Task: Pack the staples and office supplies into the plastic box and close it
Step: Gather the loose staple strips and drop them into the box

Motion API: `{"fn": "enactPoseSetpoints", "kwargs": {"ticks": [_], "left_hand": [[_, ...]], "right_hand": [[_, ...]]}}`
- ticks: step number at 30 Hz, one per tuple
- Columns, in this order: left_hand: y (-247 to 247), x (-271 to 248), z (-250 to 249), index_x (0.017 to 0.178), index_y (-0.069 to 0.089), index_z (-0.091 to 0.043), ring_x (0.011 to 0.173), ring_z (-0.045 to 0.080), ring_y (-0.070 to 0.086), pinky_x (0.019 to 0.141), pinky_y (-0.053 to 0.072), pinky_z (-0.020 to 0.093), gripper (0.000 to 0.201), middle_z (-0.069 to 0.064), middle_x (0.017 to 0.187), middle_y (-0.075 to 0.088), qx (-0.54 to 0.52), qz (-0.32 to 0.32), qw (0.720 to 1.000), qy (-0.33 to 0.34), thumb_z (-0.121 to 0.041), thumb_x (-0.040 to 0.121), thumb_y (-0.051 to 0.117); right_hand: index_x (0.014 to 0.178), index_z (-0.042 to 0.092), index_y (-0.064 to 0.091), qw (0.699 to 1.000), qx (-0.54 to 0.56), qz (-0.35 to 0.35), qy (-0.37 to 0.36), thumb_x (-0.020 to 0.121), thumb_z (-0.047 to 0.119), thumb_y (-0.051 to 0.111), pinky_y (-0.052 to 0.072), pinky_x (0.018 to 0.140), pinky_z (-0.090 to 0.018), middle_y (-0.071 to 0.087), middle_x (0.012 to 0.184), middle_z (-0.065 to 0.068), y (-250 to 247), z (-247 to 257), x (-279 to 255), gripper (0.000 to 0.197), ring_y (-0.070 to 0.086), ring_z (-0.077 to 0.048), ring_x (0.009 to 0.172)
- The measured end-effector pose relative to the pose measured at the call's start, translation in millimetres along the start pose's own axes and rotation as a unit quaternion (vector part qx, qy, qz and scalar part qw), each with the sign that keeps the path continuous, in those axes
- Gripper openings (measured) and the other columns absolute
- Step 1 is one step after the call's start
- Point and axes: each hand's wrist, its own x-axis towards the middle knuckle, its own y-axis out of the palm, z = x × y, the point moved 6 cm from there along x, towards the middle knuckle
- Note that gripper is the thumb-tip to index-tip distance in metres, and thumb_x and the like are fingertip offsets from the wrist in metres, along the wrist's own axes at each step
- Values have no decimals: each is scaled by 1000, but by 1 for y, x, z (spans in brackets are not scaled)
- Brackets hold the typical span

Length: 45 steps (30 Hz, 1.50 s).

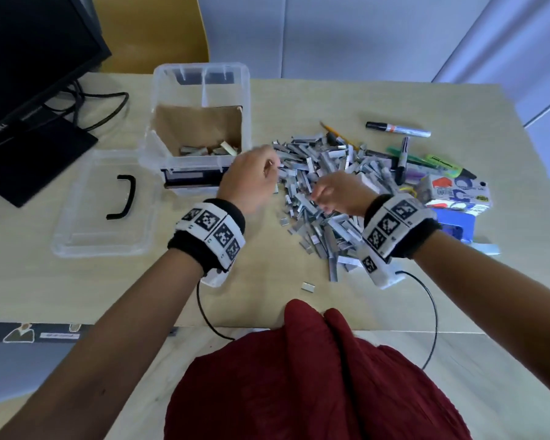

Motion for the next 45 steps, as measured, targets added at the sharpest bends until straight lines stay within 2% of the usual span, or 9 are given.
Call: {"fn": "enactPoseSetpoints", "kwargs": {"ticks": [6, 14, 19, 25, 29, 33, 35, 39, 45], "left_hand": [[99, -29, -6, 90, 63, -11, 84, 16, 54, 80, 44, 29, 18, -4, 88, 56, 141, 346, 927, 28, -6, 90, 47], [131, -40, 6, 82, 52, -20, 85, 20, 49, 70, 43, 31, 12, -1, 92, 46, 195, 349, 912, 92, -8, 84, 53], [131, -36, 14, 82, 57, -15, 82, 18, 49, 66, 39, 30, 11, -5, 91, 43, 199, 283, 932, 112, -12, 90, 50], [115, -31, 24, 72, 46, -19, 76, 12, 54, 69, 44, 18, 24, -4, 82, 53, -70, 213, 973, -51, -6, 91, 52], [110, -33, 28, 88, 51, -11, 63, 17, 58, 54, 49, 24, 15, 8, 78, 60, -407, 196, 860, -239, 2, 94, 46], [108, -33, 19, 73, 50, -8, 55, 14, 47, 50, 40, 23, 25, 7, 68, 51, -535, 174, 771, -300, -3, 93, 37], [108, -29, 16, 63, 42, -13, 52, 12, 38, 45, 35, 18, 30, 3, 62, 44, -496, 170, 796, -301, -7, 92, 39], [117, -18, 3, 69, 51, -13, 50, 3, 40, 47, 33, 5, 23, -4, 64, 45, -127, 234, 959, -95, -10, 92, 51], [135, -26, -9, 125, 53, -21, 93, 18, 57, 72, 44, 28, 30, 2, 117, 48, 210, 315, 920, 104, -22, 95, 49]], "right_hand": [[83, 15, 62, 982, -182, 46, -31, 88, 9, 55, 40, 93, -27, 64, 101, -4, 17, -39, -21, 10, 49, -11, 89], [97, 9, 59, 947, -319, 3, -41, 89, 37, 55, 43, 73, -29, 61, 97, -6, 29, -39, -22, 29, 57, -23, 92], [67, 11, 36, 943, -330, -26, -28, 89, 23, 53, 44, 72, -32, 41, 66, 0, 35, -34, -13, 30, 46, -22, 74], [77, 5, 59, 997, 59, -8, 57, 87, 19, 60, 50, 67, -23, 58, 75, -4, 24, -57, -2, 17, 56, -15, 69], [76, 6, 53, 894, 438, 39, 88, 88, 0, 54, 56, 65, -26, 55, 64, -4, 14, -66, -9, 14, 56, -11, 54], [80, 9, 51, 807, 578, 55, 109, 90, 4, 44, 55, 56, -23, 56, 71, -6, 12, -69, -14, 13, 59, -14, 57], [72, 13, 45, 832, 541, 32, 118, 89, 10, 47, 46, 47, -21, 45, 64, -2, 11, -74, -11, 18, 45, -13, 52], [71, 15, 46, 988, 119, -85, 42, 84, 11, 62, 37, 52, -17, 47, 65, 2, 3, -74, -9, 21, 42, -10, 56], [102, 16, 55, 987, -144, -67, -8, 83, 24, 63, 51, 81, -37, 62, 104, -5, 23, -75, -7, 22, 56, -22, 87]]}}
